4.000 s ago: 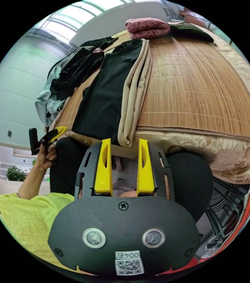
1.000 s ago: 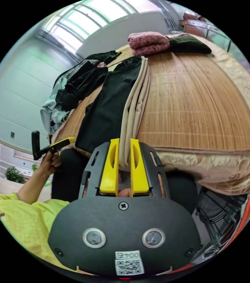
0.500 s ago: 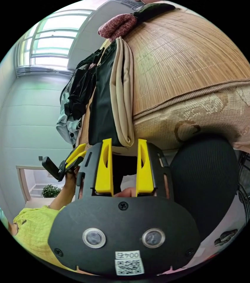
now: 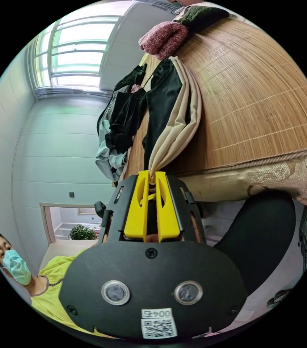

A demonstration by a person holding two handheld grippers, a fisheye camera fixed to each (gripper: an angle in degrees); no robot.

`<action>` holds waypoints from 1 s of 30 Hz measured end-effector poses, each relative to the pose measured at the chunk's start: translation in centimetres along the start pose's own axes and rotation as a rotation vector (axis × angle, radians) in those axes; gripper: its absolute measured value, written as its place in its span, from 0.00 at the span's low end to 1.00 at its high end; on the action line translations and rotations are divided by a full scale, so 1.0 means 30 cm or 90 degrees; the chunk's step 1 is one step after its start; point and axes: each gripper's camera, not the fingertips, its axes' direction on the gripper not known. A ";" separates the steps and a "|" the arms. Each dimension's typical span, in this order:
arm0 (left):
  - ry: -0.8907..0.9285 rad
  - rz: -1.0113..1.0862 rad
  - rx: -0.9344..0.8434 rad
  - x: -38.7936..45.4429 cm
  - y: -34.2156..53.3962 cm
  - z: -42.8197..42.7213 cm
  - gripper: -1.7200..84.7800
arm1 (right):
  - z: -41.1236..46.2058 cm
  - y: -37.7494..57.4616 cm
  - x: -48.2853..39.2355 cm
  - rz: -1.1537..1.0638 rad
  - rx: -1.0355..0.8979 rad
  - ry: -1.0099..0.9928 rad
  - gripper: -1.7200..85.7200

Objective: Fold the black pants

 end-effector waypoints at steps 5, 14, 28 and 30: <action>-0.051 0.011 -0.034 0.022 -0.008 0.071 0.14 | 0.036 0.030 -0.009 -0.003 0.007 -0.026 0.06; -0.036 0.008 -0.031 0.013 -0.030 0.077 0.04 | 0.179 0.261 0.091 -0.094 0.038 0.105 0.06; -0.006 0.016 -0.030 -0.012 -0.149 0.059 0.03 | 0.838 0.664 -0.162 -0.622 0.027 0.581 0.22; 0.003 0.012 -0.024 -0.028 -0.172 0.050 0.03 | 0.944 0.689 -0.164 -0.657 0.016 0.606 0.23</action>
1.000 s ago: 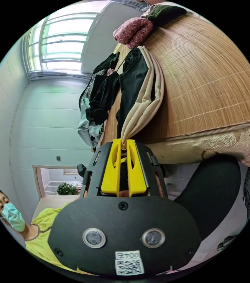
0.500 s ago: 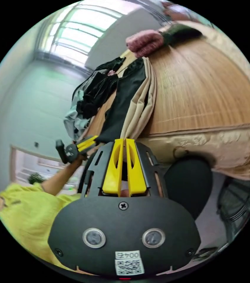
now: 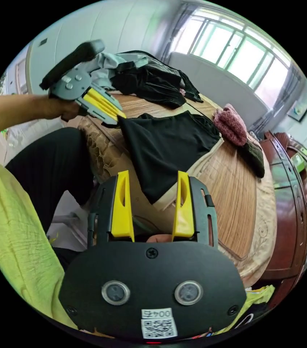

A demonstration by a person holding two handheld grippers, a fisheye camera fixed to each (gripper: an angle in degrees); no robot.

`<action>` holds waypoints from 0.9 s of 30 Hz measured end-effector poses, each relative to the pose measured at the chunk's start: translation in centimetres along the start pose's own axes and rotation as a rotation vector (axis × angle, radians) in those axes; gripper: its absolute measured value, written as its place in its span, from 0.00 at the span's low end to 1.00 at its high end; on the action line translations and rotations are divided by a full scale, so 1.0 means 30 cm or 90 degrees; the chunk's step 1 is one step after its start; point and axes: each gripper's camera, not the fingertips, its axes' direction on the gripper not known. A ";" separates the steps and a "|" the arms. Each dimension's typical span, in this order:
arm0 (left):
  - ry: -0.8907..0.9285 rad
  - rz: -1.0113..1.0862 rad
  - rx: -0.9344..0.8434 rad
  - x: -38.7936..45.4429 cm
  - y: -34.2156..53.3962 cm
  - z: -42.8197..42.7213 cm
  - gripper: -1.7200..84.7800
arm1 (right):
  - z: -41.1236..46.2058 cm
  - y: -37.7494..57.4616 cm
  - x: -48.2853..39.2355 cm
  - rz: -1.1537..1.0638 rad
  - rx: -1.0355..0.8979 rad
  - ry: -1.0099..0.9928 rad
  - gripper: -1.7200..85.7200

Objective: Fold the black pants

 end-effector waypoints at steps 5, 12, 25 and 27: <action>0.013 0.004 0.009 -0.023 -0.044 -0.014 0.03 | 0.172 -0.063 -0.240 -0.117 -0.035 0.070 0.22; 0.026 0.000 0.016 -0.056 -0.075 -0.010 0.03 | 0.343 -0.025 -0.343 -0.133 -0.131 0.146 0.17; 0.008 0.072 -0.023 -0.004 -0.098 0.049 0.03 | 0.391 -0.037 -0.509 -0.281 -0.137 0.257 0.08; 0.037 0.076 -0.018 0.005 -0.078 0.029 0.03 | 0.352 -0.046 -0.520 -0.272 -0.130 0.230 0.08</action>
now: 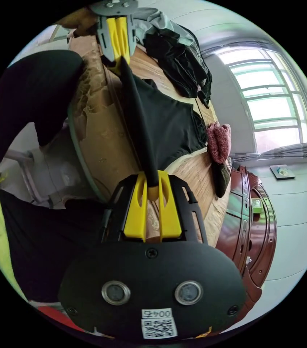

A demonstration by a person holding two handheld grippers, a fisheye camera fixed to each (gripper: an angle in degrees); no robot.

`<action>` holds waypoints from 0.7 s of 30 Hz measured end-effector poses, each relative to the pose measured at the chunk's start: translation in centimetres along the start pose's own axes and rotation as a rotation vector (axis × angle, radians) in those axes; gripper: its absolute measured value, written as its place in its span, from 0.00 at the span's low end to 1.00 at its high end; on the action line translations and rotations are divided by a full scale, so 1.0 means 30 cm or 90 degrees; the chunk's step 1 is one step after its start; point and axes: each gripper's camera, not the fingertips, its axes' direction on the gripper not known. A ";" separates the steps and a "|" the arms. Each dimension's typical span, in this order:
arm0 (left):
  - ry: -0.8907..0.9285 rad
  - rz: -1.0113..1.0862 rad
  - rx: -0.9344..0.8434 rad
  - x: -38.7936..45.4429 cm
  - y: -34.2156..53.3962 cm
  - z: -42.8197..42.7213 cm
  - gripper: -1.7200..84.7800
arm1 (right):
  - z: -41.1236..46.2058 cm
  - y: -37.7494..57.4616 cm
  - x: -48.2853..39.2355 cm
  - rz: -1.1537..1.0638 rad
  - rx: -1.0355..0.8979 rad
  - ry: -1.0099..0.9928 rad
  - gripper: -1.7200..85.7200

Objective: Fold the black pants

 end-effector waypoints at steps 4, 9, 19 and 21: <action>0.052 0.006 0.014 0.036 0.033 -0.056 0.03 | -0.111 0.013 -0.001 0.021 0.023 -0.068 0.08; 0.095 0.053 -0.012 0.124 0.042 -0.133 0.03 | -0.217 0.025 -0.037 0.018 0.021 -0.145 0.08; 0.085 0.106 -0.036 0.113 -0.101 -0.147 0.04 | -0.239 -0.027 0.034 0.087 0.005 -0.222 0.08; 0.107 0.089 -0.042 0.095 -0.122 -0.099 0.04 | -0.216 -0.039 0.040 0.103 -0.004 -0.243 0.08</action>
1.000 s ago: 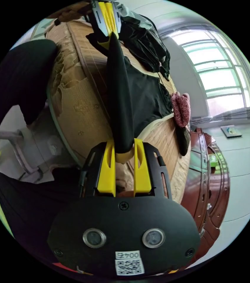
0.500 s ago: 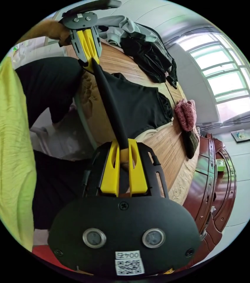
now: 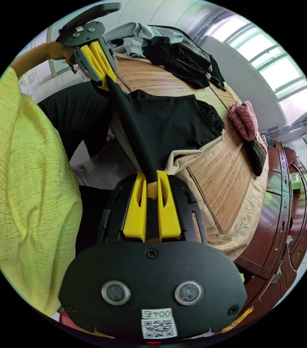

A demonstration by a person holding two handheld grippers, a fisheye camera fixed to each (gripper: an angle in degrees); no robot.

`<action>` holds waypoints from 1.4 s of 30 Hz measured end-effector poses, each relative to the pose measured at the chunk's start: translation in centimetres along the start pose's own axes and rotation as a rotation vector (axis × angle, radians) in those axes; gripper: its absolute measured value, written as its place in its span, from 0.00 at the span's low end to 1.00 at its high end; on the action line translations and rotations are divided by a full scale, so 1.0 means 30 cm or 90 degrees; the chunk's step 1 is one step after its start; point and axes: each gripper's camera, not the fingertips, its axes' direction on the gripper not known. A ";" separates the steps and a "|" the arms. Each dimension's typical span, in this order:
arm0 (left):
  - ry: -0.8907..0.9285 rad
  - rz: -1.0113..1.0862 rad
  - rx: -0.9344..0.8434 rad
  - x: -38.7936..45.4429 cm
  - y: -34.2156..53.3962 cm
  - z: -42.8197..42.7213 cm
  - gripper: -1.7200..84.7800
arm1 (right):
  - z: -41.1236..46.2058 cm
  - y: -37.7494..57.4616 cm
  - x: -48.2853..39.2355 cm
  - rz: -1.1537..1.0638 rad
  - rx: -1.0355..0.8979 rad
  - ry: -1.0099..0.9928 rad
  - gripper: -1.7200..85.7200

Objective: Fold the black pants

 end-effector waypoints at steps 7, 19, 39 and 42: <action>-0.022 0.009 0.020 -0.048 -0.047 -0.004 0.04 | -0.055 -0.070 0.027 -0.025 0.013 0.037 0.08; -0.013 -0.009 0.019 -0.220 -0.183 0.047 0.03 | -0.148 -0.225 0.212 -0.042 0.012 0.024 0.08; 0.045 -0.014 -0.113 -1.007 -0.751 0.227 0.04 | -0.283 -0.655 1.130 0.066 -0.045 -0.236 0.08; 0.031 -0.020 -0.133 -1.120 -0.819 0.329 0.04 | -0.243 -0.722 1.262 0.076 -0.057 -0.251 0.08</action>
